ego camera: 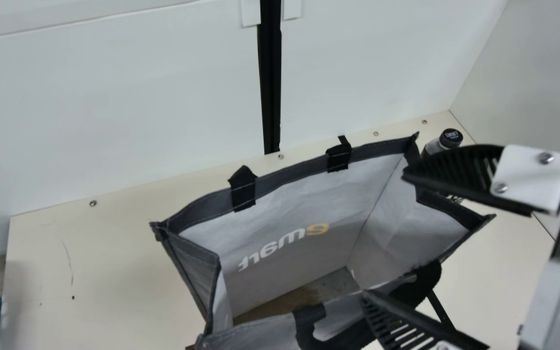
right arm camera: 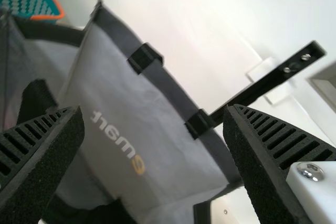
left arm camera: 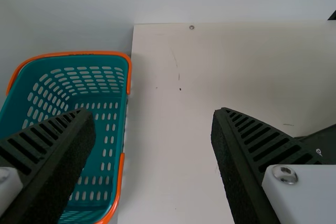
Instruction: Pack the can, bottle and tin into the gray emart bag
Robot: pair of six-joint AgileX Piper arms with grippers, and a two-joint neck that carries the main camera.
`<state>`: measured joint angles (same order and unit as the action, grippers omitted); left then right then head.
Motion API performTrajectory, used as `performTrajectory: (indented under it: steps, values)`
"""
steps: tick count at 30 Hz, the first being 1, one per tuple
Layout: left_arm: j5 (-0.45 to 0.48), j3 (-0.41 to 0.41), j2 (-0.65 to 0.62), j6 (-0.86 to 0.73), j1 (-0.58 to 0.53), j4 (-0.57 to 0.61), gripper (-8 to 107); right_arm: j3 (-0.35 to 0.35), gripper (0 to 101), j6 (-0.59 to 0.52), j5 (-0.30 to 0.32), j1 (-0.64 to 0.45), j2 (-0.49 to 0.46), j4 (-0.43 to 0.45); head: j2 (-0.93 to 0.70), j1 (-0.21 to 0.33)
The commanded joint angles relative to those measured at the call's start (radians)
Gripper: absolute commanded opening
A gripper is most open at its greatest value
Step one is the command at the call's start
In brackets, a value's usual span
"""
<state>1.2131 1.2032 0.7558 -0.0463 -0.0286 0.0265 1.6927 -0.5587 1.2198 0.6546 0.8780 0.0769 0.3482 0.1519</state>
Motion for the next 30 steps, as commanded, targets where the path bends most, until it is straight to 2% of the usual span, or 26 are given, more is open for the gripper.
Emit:
performTrajectory:
  steps: [1, 8, 16, 24, 30]
  values:
    - [0.000, 0.000, 0.000, 0.000, 0.000, 0.000, 90, 0.024, 91, 0.021, 0.000, -0.006, 0.006, 0.021, 0.001, 0.023]
    - [0.000, 0.000, 0.000, 0.000, 0.000, 0.000, 90, 0.087, 91, 0.086, 0.000, -0.073, 0.041, 0.088, 0.001, 0.023]
    - [0.000, 0.000, 0.000, 0.000, 0.000, 0.000, 90, 0.141, 91, 0.147, 0.000, -0.199, 0.096, 0.130, 0.001, 0.023]
    - [0.000, 0.000, 0.000, 0.000, 0.000, 0.000, 90, 0.193, 91, 0.144, 0.000, -0.373, 0.166, 0.065, 0.001, 0.023]
    - [0.000, 0.000, 0.000, 0.000, 0.000, 0.000, 90, 0.244, 91, 0.091, 0.000, -0.574, 0.235, -0.062, 0.001, 0.023]
